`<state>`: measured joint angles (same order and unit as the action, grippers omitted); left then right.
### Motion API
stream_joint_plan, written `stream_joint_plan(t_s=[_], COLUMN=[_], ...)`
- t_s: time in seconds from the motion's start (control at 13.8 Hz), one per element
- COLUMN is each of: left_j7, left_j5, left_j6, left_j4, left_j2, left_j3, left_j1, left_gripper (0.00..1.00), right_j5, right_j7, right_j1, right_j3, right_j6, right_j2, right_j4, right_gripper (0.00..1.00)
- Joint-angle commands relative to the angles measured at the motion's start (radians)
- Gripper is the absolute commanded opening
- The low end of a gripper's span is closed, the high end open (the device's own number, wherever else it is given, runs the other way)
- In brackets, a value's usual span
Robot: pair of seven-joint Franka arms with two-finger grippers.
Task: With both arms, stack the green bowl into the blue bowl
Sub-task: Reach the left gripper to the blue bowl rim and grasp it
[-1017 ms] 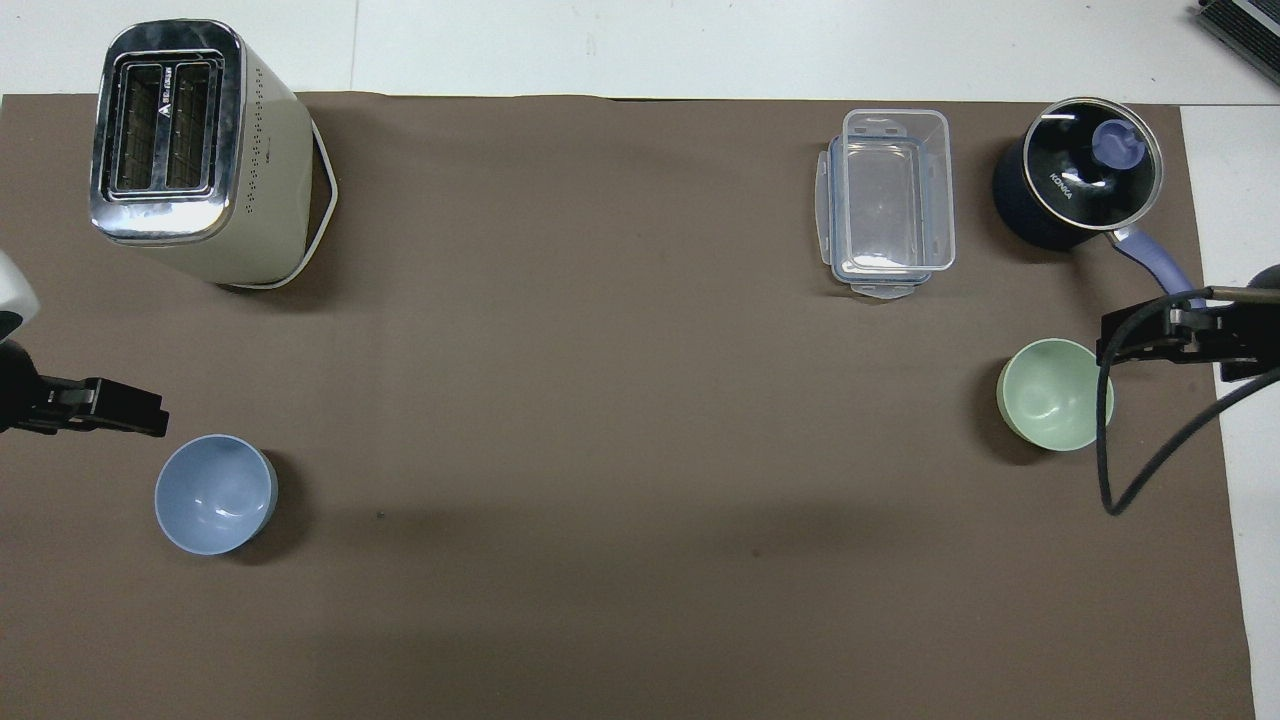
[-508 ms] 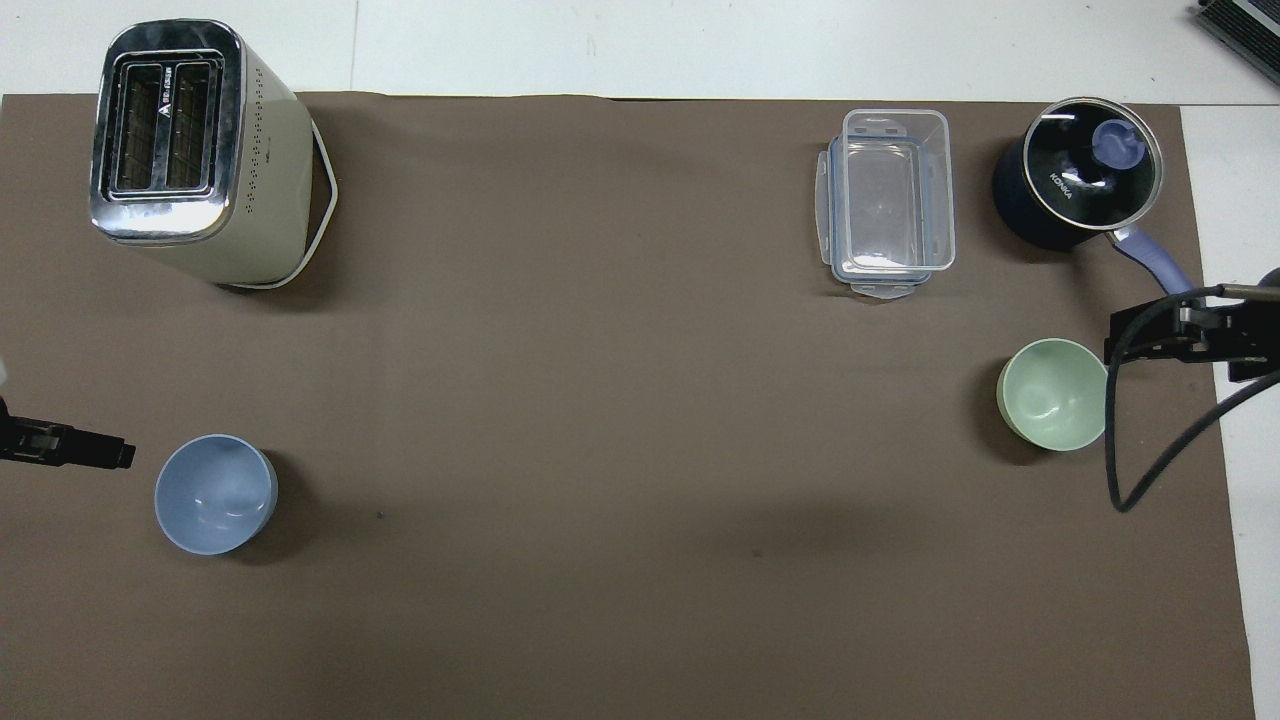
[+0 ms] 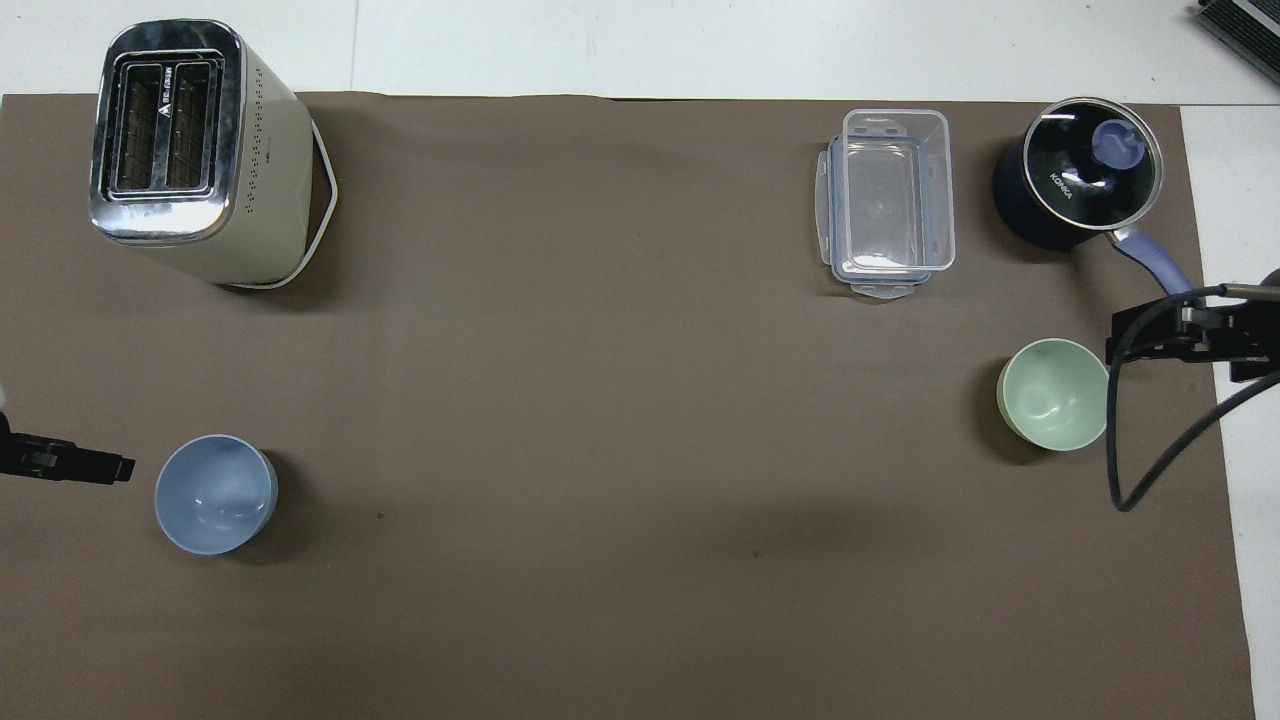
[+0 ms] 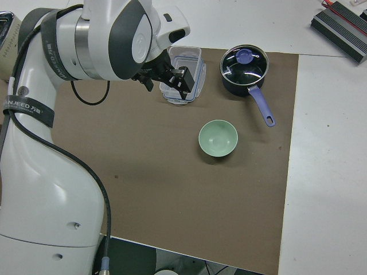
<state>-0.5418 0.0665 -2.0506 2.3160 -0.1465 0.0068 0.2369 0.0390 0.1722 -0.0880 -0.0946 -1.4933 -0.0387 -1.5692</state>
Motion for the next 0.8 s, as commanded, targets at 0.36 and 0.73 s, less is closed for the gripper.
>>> stream_joint_plan(t_s=[0.36, 0.73], left_j7=[-0.038, -0.043], left_j5=[0.107, 0.176], left_j6=[-0.076, 0.078], left_j4=[0.057, -0.067], left_j2=[0.090, 0.122], left_j3=[-0.008, -0.010], left_j1=[0.051, 0.105], left_gripper=[0.00, 0.00], right_j5=[-0.024, -0.024], right_j7=[-0.014, -0.013], right_j1=[-0.015, -0.015], right_j3=[-0.004, -0.004], right_j6=[-0.012, -0.016], right_j2=[-0.015, -0.016], right_j4=[-0.018, -0.020], right_gripper=[1.00, 1.00])
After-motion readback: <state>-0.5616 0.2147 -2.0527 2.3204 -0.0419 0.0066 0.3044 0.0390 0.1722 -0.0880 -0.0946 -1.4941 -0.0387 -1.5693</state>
